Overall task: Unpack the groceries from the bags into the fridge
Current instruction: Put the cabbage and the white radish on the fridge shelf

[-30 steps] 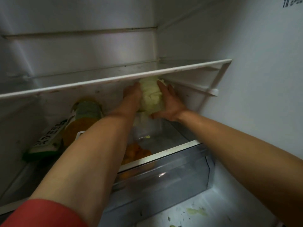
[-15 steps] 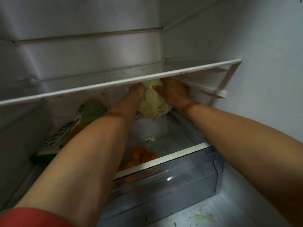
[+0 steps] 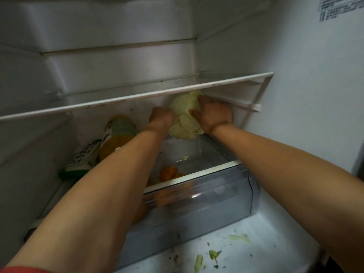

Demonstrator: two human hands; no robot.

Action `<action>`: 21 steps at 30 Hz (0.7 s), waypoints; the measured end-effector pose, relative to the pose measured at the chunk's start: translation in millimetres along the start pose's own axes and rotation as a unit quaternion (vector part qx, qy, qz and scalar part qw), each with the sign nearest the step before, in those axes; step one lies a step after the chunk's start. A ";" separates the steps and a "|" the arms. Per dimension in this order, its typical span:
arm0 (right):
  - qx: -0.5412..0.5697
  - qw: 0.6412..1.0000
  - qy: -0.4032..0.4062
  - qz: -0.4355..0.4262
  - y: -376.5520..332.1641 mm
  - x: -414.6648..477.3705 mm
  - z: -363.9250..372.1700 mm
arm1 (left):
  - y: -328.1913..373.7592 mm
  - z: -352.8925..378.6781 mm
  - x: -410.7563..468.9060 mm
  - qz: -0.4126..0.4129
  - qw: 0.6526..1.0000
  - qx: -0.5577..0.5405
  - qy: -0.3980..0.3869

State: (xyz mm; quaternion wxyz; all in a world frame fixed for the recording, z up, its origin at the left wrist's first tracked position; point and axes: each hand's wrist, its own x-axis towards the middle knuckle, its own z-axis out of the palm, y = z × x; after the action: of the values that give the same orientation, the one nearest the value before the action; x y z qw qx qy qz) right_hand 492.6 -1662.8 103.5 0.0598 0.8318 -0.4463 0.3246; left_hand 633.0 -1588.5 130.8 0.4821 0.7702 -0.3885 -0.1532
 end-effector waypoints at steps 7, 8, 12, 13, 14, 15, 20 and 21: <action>0.033 0.998 -0.030 0.051 -7.9 -25.7 -25.0 | -2.2 -7.5 -31.4 0.020 0.998 0.064 0.007; 0.023 0.998 -0.032 0.048 -8.2 -30.6 -27.5 | -1.7 -9.4 -34.8 0.024 0.997 0.073 0.015; -0.022 0.998 -0.049 0.028 -11.4 -53.8 -37.3 | 1.1 -16.6 -57.6 0.061 0.985 0.151 0.051; -0.035 0.998 -0.055 0.016 -13.3 -60.6 -39.5 | 0.8 -19.3 -66.5 0.071 0.980 0.178 0.051; -0.046 0.997 -0.061 0.001 -15.7 -67.5 -41.5 | -0.9 -21.9 -76.1 0.088 0.972 0.212 0.048; -0.052 0.996 -0.069 -0.013 -18.6 -74.6 -44.1 | -3.8 -25.4 -87.0 0.116 0.959 0.256 0.045; -0.062 0.991 -0.084 -0.081 -33.8 -109.7 -52.8 | -23.7 -50.5 -152.0 0.250 0.829 0.492 0.092; -0.062 0.990 -0.082 -0.093 -36.7 -116.5 -53.7 | -26.7 -54.2 -164.1 0.259 0.813 0.511 0.098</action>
State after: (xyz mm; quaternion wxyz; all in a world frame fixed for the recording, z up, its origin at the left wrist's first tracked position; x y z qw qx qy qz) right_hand 449.6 -1538.1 83.3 0.1044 0.8883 -0.3896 0.2196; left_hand 571.3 -1425.9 111.5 0.0760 0.7872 -0.5472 0.2742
